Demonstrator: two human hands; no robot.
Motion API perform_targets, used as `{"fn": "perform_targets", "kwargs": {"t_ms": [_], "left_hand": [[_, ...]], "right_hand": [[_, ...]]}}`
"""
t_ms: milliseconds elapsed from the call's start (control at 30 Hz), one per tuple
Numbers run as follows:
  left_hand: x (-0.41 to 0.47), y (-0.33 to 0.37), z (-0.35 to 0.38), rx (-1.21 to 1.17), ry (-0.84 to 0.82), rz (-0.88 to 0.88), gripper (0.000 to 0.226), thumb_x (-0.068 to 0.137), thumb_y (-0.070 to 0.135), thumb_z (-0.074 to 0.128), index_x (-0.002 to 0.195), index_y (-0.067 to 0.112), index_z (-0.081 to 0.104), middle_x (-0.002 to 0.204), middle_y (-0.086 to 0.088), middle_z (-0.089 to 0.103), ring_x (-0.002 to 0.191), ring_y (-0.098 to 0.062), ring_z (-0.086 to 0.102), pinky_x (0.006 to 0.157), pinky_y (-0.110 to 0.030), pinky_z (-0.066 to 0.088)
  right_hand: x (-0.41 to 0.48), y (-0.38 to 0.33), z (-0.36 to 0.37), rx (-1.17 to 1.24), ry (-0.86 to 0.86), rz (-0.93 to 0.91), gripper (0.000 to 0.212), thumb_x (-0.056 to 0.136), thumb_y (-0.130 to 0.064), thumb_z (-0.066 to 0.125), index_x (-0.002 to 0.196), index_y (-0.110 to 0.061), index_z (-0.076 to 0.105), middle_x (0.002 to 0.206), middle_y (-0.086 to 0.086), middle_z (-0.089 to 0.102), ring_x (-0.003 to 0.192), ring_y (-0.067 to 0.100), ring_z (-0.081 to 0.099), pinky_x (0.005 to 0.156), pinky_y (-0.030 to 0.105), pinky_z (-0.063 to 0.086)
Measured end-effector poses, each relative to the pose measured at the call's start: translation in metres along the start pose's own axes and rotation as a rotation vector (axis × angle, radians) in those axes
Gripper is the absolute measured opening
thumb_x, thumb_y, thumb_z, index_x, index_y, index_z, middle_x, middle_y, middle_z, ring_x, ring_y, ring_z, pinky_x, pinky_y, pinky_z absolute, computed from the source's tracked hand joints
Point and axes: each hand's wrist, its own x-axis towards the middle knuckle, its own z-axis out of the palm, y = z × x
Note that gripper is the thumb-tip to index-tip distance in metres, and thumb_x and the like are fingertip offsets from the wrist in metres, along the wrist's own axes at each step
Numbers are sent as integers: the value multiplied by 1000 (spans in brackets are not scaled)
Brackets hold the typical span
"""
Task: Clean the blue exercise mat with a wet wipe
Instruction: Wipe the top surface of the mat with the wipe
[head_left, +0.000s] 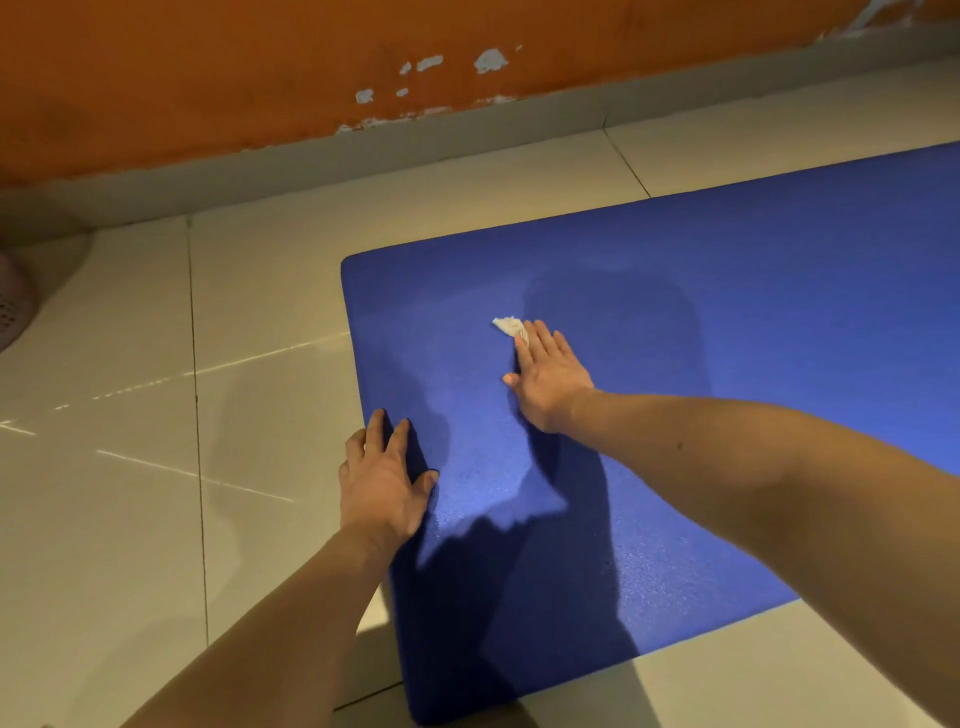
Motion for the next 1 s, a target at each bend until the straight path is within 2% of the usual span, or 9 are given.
{"fn": "perform_targets", "kwargs": {"t_ms": [133,267,333,400,533,733,867,933,1000], "left_hand": [[-9,-1,2,-11,-15,0,79,92,52,59,157,25,23,166,-2,5,146,-29,13,114,-42,27],[-18,-1,7,-27,-13,-2,80,92,52,60,158,25,23,167,-1,4,146,-28,13,115,-41,27],[-23,0,8,-42,-7,-2,78,93,51,60,157,25,24,167,-1,3,146,-28,13,115,-41,27],[-26,0,10,-35,-12,-4,77,94,49,59,157,25,23,167,-1,3,146,-28,12,116,-42,26],[-40,0,14,-53,-29,-5,78,94,48,60,158,25,23,167,0,1,146,-29,10,117,-43,25],[-52,-2,17,-54,-48,-5,83,91,51,63,158,26,22,167,0,0,146,-29,10,116,-42,25],[-61,-4,20,-52,-45,-5,81,92,50,62,158,26,22,167,0,0,146,-28,11,116,-42,26],[-66,-4,21,-59,-43,-4,79,93,49,61,158,26,22,167,0,0,146,-28,10,116,-42,25],[-70,-3,22,-61,-41,-6,78,93,47,61,157,26,23,167,0,1,145,-29,11,116,-43,24]], "right_hand": [[-46,-38,27,258,75,-210,71,104,-34,35,161,-16,-4,168,1,-3,154,25,3,126,47,9],[-98,-51,60,55,-15,-349,74,100,-48,11,161,-7,-1,169,9,-1,156,29,-3,126,45,6],[-87,-45,51,54,68,-395,70,103,-42,32,161,-17,2,163,5,20,149,27,17,124,42,15],[-62,-30,37,141,150,-283,69,101,-33,46,159,-26,10,155,1,28,144,26,26,123,43,17],[-29,4,17,2,-39,69,71,108,-45,20,160,-5,-6,168,10,-12,155,27,-16,126,43,-6],[-110,-41,54,275,81,-295,78,103,-35,46,161,-8,1,169,7,-2,156,25,-1,126,43,8],[-142,-40,80,40,-14,-444,71,104,-46,22,161,-8,5,169,10,1,156,29,-4,126,45,8],[-124,-37,67,115,56,-415,69,102,-36,41,161,-25,7,162,3,22,149,26,21,123,43,19],[-101,-34,47,251,98,-276,74,100,-27,51,156,-39,4,161,-1,19,151,22,15,126,43,12]]}}
